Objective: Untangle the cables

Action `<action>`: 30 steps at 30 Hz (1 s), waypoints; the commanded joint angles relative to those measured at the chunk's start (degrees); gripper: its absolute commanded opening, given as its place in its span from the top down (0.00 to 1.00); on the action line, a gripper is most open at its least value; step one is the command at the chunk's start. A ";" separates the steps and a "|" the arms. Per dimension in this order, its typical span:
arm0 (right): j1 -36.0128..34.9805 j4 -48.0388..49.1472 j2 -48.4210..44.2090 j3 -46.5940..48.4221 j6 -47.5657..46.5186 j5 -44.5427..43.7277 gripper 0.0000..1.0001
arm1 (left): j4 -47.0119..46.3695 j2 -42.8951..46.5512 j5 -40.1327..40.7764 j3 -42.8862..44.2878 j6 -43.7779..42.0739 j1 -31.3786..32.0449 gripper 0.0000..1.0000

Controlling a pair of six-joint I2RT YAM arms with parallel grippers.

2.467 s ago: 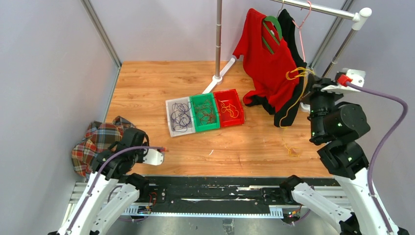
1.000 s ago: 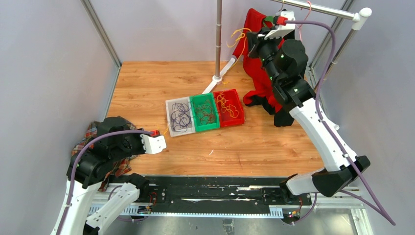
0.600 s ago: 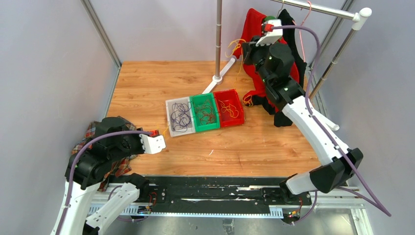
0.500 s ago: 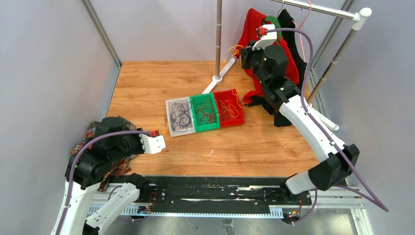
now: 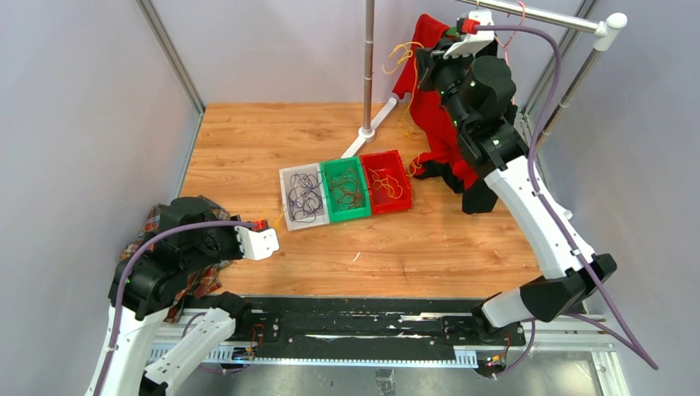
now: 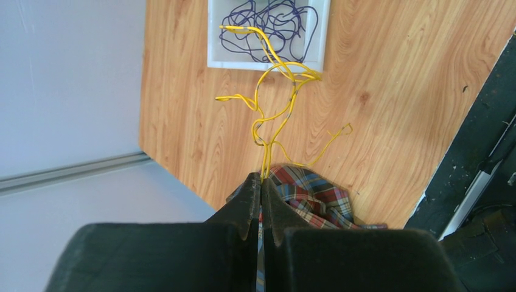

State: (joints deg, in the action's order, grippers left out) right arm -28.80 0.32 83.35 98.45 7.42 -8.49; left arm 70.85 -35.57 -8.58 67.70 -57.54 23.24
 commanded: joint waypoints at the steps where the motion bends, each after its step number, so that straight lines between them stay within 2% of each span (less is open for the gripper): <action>1: 1.11 0.07 -0.98 1.25 -1.00 2.06 1.00 | -0.11 0.15 -0.47 0.98 -0.80 0.26 1.00; 7: 1.11 0.03 -0.11 -2.51 -0.50 2.14 1.00 | -0.18 0.33 -0.63 0.89 -0.74 0.31 1.00; 16: 1.11 -1.25 1.24 -0.60 0.47 4.41 0.99 | -0.17 0.33 -1.00 0.76 -0.73 0.28 1.00; 24: 1.11 -2.52 2.05 -9.04 -0.55 2.81 0.99 | -0.19 0.35 -2.21 2.47 0.03 0.31 1.00; 30: 1.11 -3.96 4.66 -15.60 -3.43 -0.05 0.99 | -0.22 -1.20 -9.81 8.13 6.36 0.29 1.00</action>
State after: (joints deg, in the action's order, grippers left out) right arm -28.80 -2.26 86.39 86.41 6.61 -6.02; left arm 71.05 -35.86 -12.01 71.70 -56.01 23.24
